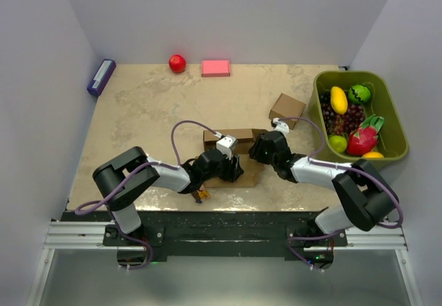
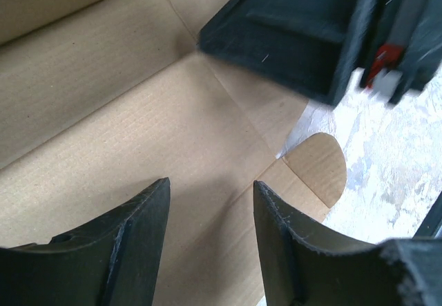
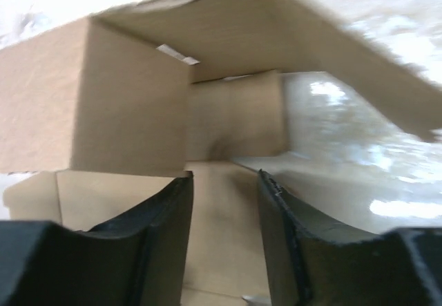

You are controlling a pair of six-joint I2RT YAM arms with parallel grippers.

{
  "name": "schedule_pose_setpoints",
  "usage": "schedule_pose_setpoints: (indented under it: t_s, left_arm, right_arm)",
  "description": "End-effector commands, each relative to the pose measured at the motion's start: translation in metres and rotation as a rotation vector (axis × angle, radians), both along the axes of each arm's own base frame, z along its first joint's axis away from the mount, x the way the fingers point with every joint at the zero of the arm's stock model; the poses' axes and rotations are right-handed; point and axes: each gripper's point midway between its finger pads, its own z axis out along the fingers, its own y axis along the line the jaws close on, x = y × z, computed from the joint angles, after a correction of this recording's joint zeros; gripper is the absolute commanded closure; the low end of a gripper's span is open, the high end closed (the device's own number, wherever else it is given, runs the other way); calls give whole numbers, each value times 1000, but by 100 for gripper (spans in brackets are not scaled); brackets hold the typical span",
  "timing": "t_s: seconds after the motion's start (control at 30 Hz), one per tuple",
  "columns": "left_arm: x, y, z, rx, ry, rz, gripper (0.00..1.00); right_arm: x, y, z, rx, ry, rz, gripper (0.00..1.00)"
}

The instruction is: Fold the paper box

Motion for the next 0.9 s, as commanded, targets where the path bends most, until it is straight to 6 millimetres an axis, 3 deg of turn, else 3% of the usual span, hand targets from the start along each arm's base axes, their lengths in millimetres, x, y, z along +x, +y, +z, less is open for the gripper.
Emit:
schedule_pose_setpoints:
  t_s: [0.0,0.3,0.53,0.7,0.87]
  left_arm:
    - [-21,25,-46,144,112,-4,44]
    - [-22,25,-46,142,116,-7,44]
    - [-22,26,-47,144,118,-5,44]
    - [-22,24,-47,143,116,-7,44]
    - [-23,24,-48,144,120,-11,44]
  right_arm:
    - [15,-29,23,-60,-65,-104,53]
    - [27,-36,9,-116,-49,-131,68]
    - [34,-22,0,-47,-48,-95,68]
    - [33,-5,8,52,-91,-37,68]
    - [35,-2,19,76,-137,-20,69]
